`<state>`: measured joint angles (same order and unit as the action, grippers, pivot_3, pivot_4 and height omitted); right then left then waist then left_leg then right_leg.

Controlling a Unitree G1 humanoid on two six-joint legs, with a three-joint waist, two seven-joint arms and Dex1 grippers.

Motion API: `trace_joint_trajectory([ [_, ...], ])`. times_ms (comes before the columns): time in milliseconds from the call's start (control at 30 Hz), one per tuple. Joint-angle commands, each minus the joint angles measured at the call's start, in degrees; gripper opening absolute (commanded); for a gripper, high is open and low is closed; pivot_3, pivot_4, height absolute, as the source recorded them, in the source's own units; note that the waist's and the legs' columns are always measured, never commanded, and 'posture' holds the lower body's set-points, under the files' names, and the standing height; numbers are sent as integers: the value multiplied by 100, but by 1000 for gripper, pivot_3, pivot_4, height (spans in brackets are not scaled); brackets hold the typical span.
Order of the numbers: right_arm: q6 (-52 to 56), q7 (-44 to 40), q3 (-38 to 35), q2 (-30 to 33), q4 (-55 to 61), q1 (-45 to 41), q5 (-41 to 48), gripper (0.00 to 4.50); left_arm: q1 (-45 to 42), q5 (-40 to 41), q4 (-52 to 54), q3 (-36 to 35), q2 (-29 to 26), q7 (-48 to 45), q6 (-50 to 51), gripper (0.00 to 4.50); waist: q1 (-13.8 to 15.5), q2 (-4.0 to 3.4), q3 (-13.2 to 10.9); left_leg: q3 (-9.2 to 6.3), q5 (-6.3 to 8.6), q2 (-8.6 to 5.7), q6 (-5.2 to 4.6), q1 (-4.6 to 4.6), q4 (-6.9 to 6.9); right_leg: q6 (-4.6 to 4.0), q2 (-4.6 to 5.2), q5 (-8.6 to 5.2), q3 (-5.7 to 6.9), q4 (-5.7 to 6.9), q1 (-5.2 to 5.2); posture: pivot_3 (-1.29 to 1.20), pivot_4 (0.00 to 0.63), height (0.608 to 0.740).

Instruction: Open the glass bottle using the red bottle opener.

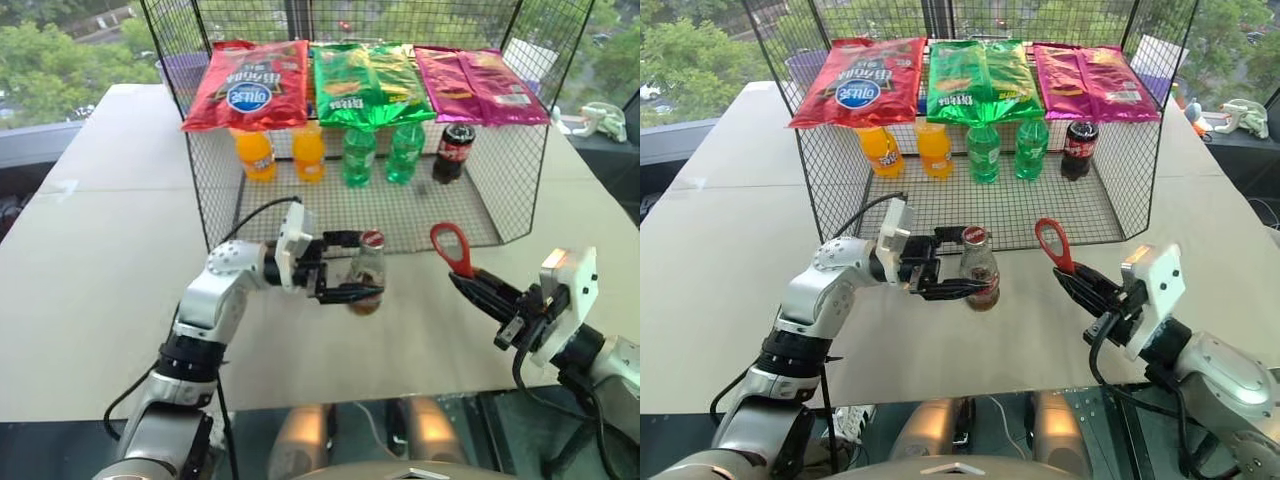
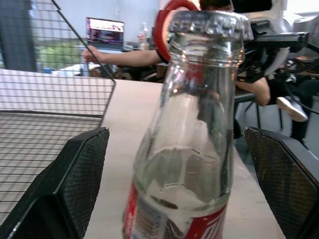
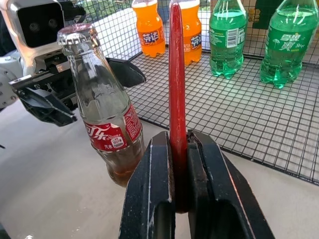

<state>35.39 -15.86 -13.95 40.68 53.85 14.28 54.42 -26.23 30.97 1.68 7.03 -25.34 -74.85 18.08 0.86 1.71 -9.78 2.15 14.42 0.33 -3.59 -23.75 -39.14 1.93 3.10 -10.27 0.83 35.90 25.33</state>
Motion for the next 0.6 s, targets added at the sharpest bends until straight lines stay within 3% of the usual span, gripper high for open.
trace_joint_trajectory([
  [33,-183,-113,171,50,205,-223,-407,0,-123,84,78,0,-8,-114,-14,3407,-2,0,0,0,0,0,0,0,0,0,0,0,0,0,0,0,150,740],
  [67,-217,-145,262,55,206,-302,-576,0,-127,81,75,1,-6,-128,-17,2991,-2,0,0,0,0,0,0,0,0,0,0,0,0,0,0,0,150,740],
  [600,-1709,-557,2218,83,-606,-1747,-4374,0,-319,30,-153,-24,18,-189,-68,2991,-1,0,0,2,0,-1,0,-1,-3,0,-3,0,2,0,2,0,150,740],
])
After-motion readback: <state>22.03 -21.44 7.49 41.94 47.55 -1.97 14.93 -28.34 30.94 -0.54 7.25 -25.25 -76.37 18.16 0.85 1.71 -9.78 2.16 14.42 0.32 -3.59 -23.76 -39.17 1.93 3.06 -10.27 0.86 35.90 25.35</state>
